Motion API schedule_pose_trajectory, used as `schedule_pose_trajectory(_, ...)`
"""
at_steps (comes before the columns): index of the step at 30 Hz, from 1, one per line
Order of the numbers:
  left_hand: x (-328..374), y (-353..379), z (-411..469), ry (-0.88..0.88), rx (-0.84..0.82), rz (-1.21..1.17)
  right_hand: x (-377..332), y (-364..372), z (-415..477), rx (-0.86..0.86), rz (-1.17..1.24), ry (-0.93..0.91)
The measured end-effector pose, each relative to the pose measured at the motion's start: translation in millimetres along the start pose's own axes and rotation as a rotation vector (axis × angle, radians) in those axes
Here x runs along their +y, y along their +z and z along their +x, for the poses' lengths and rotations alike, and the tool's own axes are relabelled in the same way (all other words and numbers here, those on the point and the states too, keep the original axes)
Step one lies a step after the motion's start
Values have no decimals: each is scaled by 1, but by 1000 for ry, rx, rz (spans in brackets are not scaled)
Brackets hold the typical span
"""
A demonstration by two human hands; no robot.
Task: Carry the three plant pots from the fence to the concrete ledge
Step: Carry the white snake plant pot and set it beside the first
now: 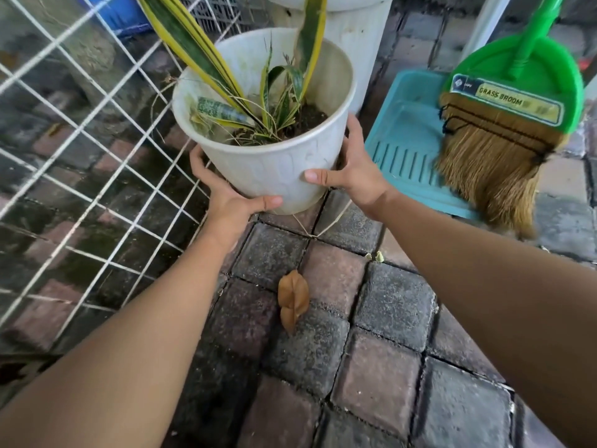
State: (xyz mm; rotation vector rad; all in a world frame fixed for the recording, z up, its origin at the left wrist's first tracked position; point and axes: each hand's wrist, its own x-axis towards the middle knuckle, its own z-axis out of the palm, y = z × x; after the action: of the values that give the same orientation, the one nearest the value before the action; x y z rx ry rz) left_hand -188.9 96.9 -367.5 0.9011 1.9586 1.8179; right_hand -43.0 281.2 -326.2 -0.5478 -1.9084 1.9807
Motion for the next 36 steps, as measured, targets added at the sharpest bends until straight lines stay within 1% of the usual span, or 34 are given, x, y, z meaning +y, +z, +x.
schedule_pose_trajectory(6,6,6,4,47,31,-6,-4,-10,2,-44,36,-16)
schedule_pose_trajectory(9,8,10,0,67,36,-4,-4,-11,-2,-33,74,-51)
schedule_pose_trajectory(12,15,12,-5,74,52,-25,-9,-3,-7,20,135,-81)
schedule_pose_trajectory(15,24,15,-8,68,66,-72,-14,4,-10,77,185,-131)
schedule_pose_trajectory(19,34,11,-11,62,72,-116,-20,10,-19,87,201,-149)
schedule_pose_trajectory(26,51,13,-27,-10,82,-180,-34,15,-31,122,278,-178)
schedule_pose_trajectory(31,56,17,-49,-24,100,-202,-42,16,-43,120,230,-210)
schedule_pose_trajectory(36,78,17,-52,-32,98,-245,-52,16,-55,129,230,-203)
